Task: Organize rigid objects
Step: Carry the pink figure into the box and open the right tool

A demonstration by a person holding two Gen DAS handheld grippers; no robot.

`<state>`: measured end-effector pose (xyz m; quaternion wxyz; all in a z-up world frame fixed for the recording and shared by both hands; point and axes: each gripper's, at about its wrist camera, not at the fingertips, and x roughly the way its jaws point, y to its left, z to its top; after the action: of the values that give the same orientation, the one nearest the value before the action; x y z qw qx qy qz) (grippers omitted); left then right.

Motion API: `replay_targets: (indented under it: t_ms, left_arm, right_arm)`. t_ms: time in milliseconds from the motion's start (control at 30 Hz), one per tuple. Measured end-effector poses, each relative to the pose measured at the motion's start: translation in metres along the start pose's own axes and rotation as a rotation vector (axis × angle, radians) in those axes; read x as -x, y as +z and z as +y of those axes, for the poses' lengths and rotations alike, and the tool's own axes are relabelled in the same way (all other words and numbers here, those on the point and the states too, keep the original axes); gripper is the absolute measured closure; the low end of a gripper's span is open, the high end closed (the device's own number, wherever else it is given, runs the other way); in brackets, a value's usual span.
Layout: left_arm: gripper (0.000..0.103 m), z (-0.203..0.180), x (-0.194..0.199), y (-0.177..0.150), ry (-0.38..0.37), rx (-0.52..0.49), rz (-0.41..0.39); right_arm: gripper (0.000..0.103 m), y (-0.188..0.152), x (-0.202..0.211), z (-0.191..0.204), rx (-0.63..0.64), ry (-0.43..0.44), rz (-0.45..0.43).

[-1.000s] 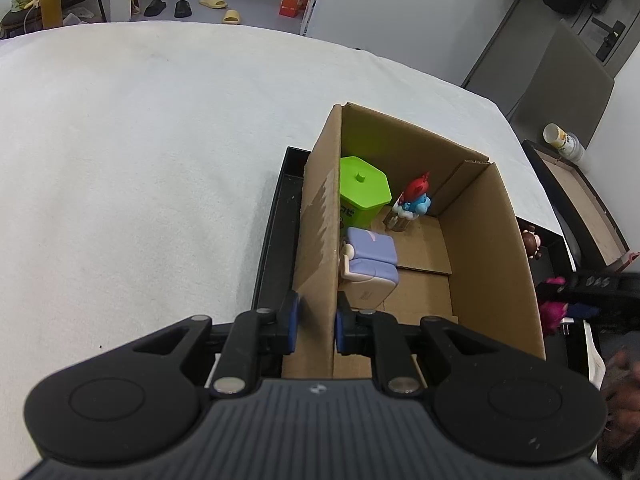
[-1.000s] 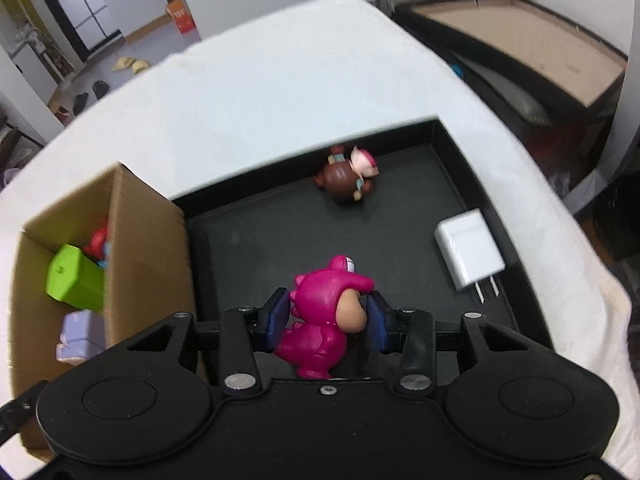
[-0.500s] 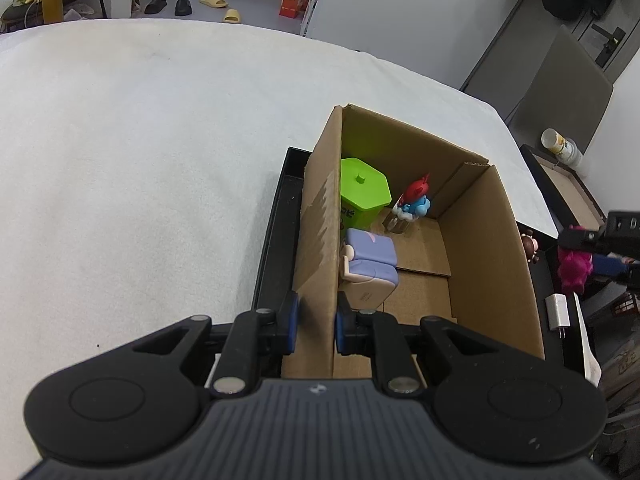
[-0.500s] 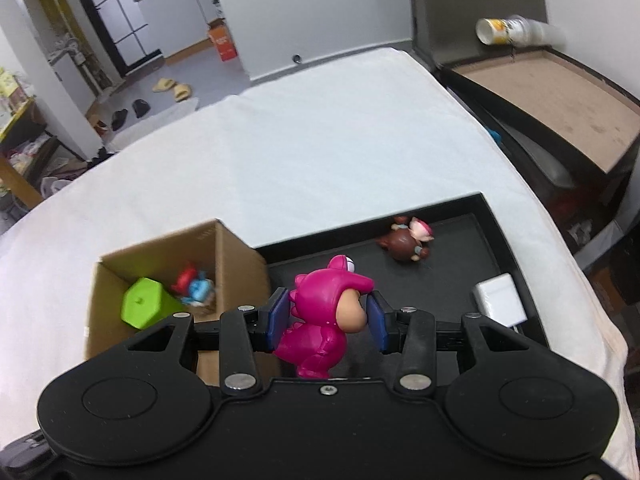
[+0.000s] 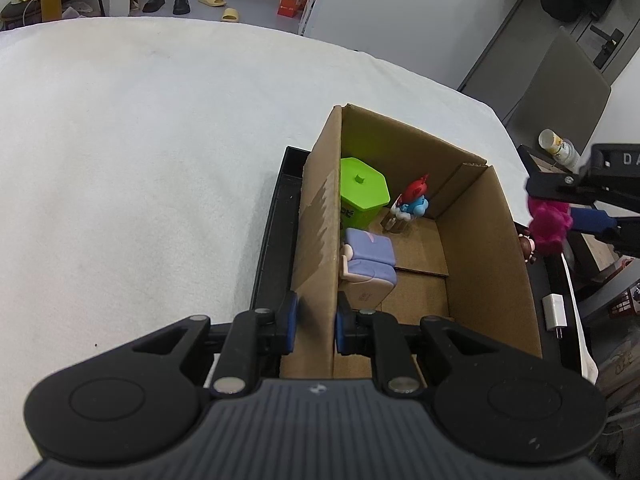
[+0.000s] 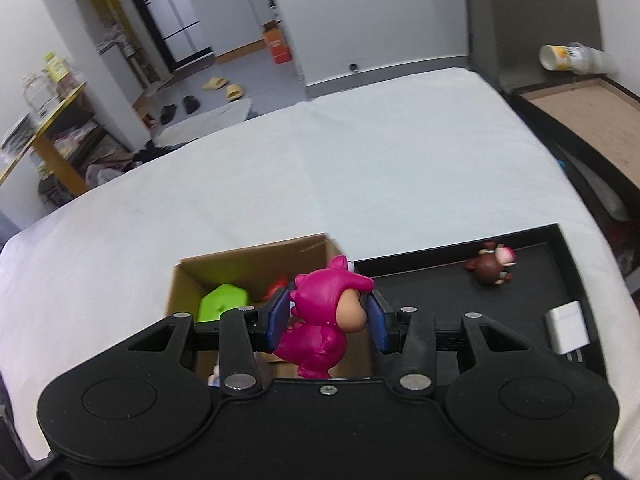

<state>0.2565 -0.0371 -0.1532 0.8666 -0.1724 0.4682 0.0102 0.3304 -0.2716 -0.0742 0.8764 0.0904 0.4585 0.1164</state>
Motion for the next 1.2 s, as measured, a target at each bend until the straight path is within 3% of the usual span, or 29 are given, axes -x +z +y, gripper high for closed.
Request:
replay_targets:
  t_ms: [367,500,567,600,633,1000,1200]
  left_arm:
    - [0.087,0.001,0.000,0.000,-0.007,-0.008,-0.001]
    - [0.087,0.002,0.000,0.001,-0.012,-0.004,0.000]
    - [0.087,0.003,0.000,0.000,-0.014,-0.003,0.000]
    - [0.087,0.003,-0.001,0.000,-0.015,-0.004,0.000]
    - [0.087,0.003,0.000,0.000,-0.016,-0.003,0.001]
    - [0.086,0.002,0.000,0.000,-0.015,-0.004,0.000]
    - [0.086,0.002,-0.001,0.000,-0.012,-0.009,0.000]
  right_arm:
    - [0.061,-0.019,-0.022,0.026,0.045,0.052,0.073]
    - [0.061,-0.025,-0.032,0.033,0.072,0.027,0.084]
    - [0.060,-0.026,-0.036,0.037,0.090,0.010,0.086]
    - [0.054,-0.026,-0.037,0.038,0.091,0.012,0.085]
    - [0.049,-0.026,-0.036,0.038,0.088,0.018,0.083]
    - [0.048,-0.021,-0.007,0.024,0.087,0.031,0.045]
    - [0.040,-0.013,0.012,-0.002,0.081,-0.016,0.006]
